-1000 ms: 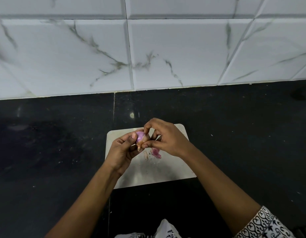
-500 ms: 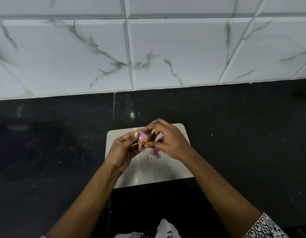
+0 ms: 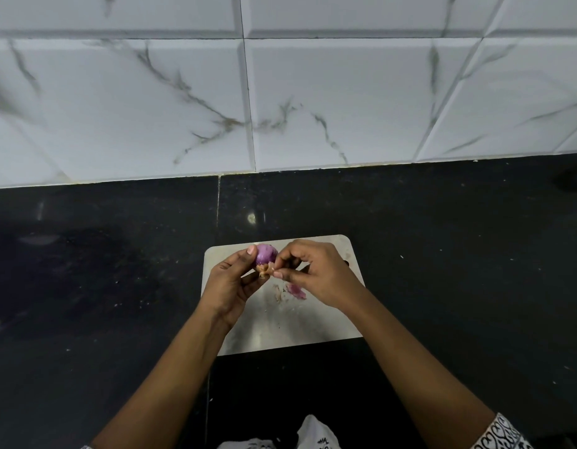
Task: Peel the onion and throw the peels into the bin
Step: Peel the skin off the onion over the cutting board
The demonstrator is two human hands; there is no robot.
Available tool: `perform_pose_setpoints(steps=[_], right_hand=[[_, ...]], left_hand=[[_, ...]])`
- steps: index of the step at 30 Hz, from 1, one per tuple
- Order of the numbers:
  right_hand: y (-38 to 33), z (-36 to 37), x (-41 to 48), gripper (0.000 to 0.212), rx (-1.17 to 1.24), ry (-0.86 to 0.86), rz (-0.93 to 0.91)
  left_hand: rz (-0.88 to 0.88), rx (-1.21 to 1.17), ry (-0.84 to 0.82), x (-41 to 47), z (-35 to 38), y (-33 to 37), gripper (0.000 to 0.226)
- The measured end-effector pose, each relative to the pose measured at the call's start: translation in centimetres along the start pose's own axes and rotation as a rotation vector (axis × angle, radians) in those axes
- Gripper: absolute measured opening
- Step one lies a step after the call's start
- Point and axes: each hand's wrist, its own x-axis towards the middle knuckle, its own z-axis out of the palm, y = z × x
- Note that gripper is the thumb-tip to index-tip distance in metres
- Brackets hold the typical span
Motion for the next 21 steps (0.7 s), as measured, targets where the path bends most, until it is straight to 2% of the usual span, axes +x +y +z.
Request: perform_pose_setpoints(steps=[5,10,15,18,21], right_hand=[[1.5,-0.6,-0.6,0.012,-0.003,-0.116,0.102],[2.2,0.1,-0.7,0.014,-0.072,0.013,0.056],[2.6,0.3,-0.4,0.015,-0.052,0.066,0.133],[3.1,0.5,-0.4,0.027,0.036,0.066,0.218],[3.4,0.6,-0.4,0.023,0.206,0.054,0.317]], left_hand=[[-0.140,-0.154,0.043,0.3,-0.1,-0.6,0.038],[-0.234,-0.212,0.029,0.3,0.4,-1.1,0.040],[-0.286,-0.243,0.080,0.4,0.6,-1.1,0.044],[-0.312,-0.260,0.103,0.6,0.5,-1.1,0.041],[-0.337,-0.267,0.112,0.6,0.6,-1.0,0.033]])
